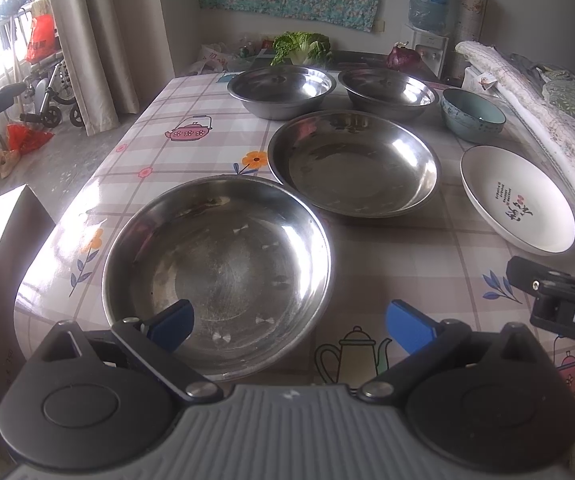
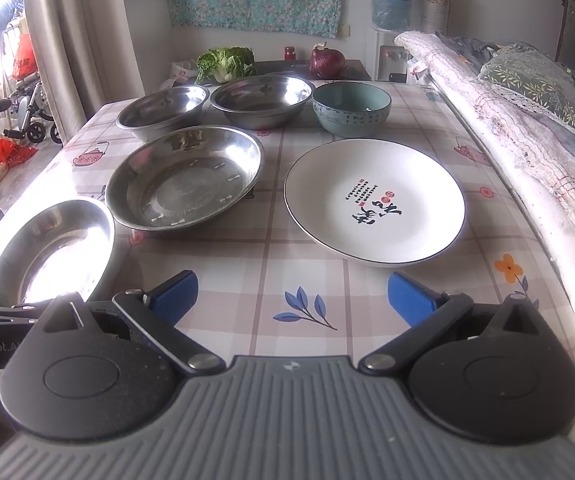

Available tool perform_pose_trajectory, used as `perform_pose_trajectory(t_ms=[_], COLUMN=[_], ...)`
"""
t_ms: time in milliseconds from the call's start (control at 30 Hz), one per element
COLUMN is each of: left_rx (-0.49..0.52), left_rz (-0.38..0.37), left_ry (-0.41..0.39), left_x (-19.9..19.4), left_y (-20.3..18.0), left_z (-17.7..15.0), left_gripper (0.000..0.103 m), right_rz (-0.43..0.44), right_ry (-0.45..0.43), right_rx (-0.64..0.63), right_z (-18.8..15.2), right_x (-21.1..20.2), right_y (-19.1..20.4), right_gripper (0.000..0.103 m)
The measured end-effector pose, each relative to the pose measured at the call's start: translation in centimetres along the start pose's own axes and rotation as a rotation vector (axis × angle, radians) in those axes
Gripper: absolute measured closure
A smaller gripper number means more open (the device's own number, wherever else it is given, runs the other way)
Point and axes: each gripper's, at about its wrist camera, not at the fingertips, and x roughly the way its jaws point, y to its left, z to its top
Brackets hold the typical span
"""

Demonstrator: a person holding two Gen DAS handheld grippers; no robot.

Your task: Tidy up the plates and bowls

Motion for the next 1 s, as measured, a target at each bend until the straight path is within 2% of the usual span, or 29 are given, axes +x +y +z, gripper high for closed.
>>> perform_pose_trajectory(t_ms=[333, 467, 600, 700, 800, 900, 1000], left_rx=[-0.017, -0.023, -0.031, -0.029, -0.032, -0.054, -0.065], left_rz=[-0.021, -0.025, -0.022, -0.043, -0.080, -0.132, -0.087], left_ry=[-0.019, -0.061, -0.120, -0.124, -0.112, -0.103, -0.107], left_x=[0.0, 0.1, 0.5, 1.6, 3.1, 4.9, 7.4], left_y=[1.2, 2.2, 3.8, 5.1, 6.4, 7.8, 8.5], left_z=[0.6, 2.9, 6.0, 8.7, 11.3, 13.5, 15.9], left_gripper=[0.000, 0.000, 0.000, 0.000, 0.000, 0.000, 0.000], right_rz=[0.006, 0.025, 0.067, 0.141, 0.280, 0.381, 0.453], right_ry=[-0.003, -0.034, -0.082, -0.109, -0.136, -0.122, -0.099], right_rx=[-0.001, -0.002, -0.010, -0.024, -0.013, 0.045, 0.106], right_z=[0.1, 1.4, 4.0, 6.4, 9.1, 12.1, 15.2], right_x=[0.2, 0.4, 0.7, 1.4, 2.6, 4.7, 7.6], right_y=[0.2, 0.4, 0.7, 1.2, 1.5, 1.9, 2.8], right_gripper=[0.001, 0.001, 0.001, 0.001, 0.001, 0.001, 0.001])
